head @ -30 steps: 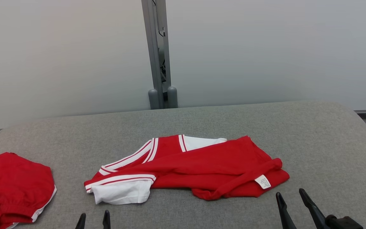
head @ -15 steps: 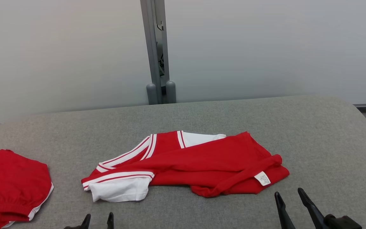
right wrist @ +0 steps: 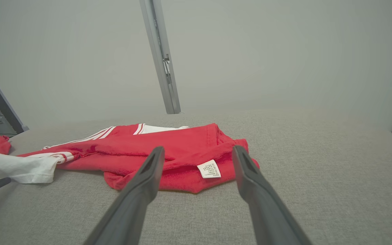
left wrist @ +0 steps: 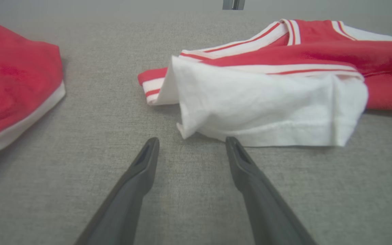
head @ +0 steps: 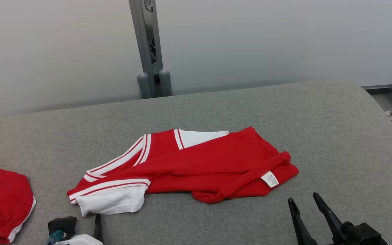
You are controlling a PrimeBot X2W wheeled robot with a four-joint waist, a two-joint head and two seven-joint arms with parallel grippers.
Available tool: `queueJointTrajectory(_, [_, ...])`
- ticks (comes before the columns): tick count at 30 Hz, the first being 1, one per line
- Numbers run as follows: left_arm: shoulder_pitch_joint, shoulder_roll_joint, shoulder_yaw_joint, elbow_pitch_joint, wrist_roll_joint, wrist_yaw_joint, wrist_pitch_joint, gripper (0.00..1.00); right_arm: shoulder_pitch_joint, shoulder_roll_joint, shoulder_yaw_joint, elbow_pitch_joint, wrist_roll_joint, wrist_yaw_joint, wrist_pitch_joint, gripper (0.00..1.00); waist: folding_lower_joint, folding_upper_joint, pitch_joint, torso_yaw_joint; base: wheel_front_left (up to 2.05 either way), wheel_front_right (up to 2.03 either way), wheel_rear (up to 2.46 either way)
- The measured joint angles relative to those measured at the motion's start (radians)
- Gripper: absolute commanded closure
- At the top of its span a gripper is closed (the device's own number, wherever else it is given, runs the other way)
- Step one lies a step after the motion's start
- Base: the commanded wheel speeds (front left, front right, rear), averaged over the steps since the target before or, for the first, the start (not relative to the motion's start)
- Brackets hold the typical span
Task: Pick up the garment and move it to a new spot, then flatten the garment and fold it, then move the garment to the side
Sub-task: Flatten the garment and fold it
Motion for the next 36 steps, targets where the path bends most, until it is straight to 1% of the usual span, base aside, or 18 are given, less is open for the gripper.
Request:
queueJointTrajectory(5, [-0.053,0.014,0.005,0.056,0.000,-0.013,0.000,0.00,-0.007,0.000,-0.002,-0.002,-0.008,0.000,0.000,0.00,0.0000,0.0000,0.027,-0.019,0.00,0.00,0.00])
queueJointTrajectory(6, [-0.061,0.016,0.005,0.059,0.001,-0.018,0.000,0.07,-0.009,0.000,-0.002,-0.002,-0.009,0.000,0.000,0.00,0.0000,0.0000,0.032,-0.021,0.00,0.00,0.00])
queueJointTrajectory(7, [-0.069,0.019,0.003,0.061,0.006,-0.030,0.000,0.68,-0.011,0.000,-0.003,-0.002,-0.011,0.000,0.000,0.00,0.0000,0.0000,0.037,-0.024,0.00,0.00,0.00])
queueJointTrajectory(8, [-0.074,0.020,0.003,0.061,0.006,-0.035,0.000,1.00,-0.012,0.000,-0.003,-0.002,-0.012,0.000,0.000,0.00,0.0000,0.0000,0.040,-0.026,0.00,0.00,0.00])
queueJointTrajectory(16, [-0.067,0.021,-0.008,0.060,0.010,-0.097,0.000,1.00,-0.014,0.000,-0.008,-0.003,-0.016,0.000,0.000,0.00,0.0000,0.0000,0.048,-0.025,0.00,0.00,0.00])
queueJointTrajectory(19, [-0.044,0.014,-0.020,0.057,0.001,-0.124,-0.003,1.00,-0.013,0.000,-0.019,-0.001,-0.016,0.000,0.000,0.00,0.0000,0.0000,0.043,-0.012,0.00,0.00,0.00])
queueJointTrajectory(22, [-0.034,0.011,-0.054,0.049,-0.004,-0.139,0.000,1.00,-0.014,0.000,-0.038,0.007,-0.010,0.000,0.000,0.00,0.0000,0.0000,0.037,0.010,0.00,0.00,0.00])
queueJointTrajectory(24, [-0.029,0.010,-0.078,0.033,-0.010,-0.144,0.026,1.00,-0.025,0.000,-0.060,0.030,0.014,0.000,0.000,0.00,0.0000,0.0000,0.033,0.028,0.00,0.00,0.00])
queueJointTrajectory(27, [-0.020,0.009,-0.128,-0.015,-0.042,-0.149,0.083,1.00,-0.059,-0.001,-0.097,0.112,0.009,0.000,0.000,0.00,0.0000,0.0000,0.029,0.059,0.00,0.00,0.00])
queueJointTrajectory(30, [0.003,0.015,-0.218,-0.102,-0.103,-0.151,0.146,1.00,-0.122,0.000,-0.131,0.230,-0.013,0.000,0.000,0.00,0.0000,0.0000,0.029,0.090,0.00,0.00,0.00])
queueJointTrajectory(33, [0.023,0.054,-0.286,-0.197,-0.162,-0.151,0.204,1.00,-0.211,0.000,-0.161,0.349,-0.038,0.000,0.000,0.00,0.0000,0.0000,0.034,0.117,0.00,0.00,0.00])
queueJointTrajectory(36, [0.035,0.101,-0.317,-0.278,-0.205,-0.151,0.243,1.00,-0.319,0.000,-0.186,0.459,-0.055,0.000,0.000,0.00,0.0000,0.0000,0.051,0.133,0.00,0.00,0.00])
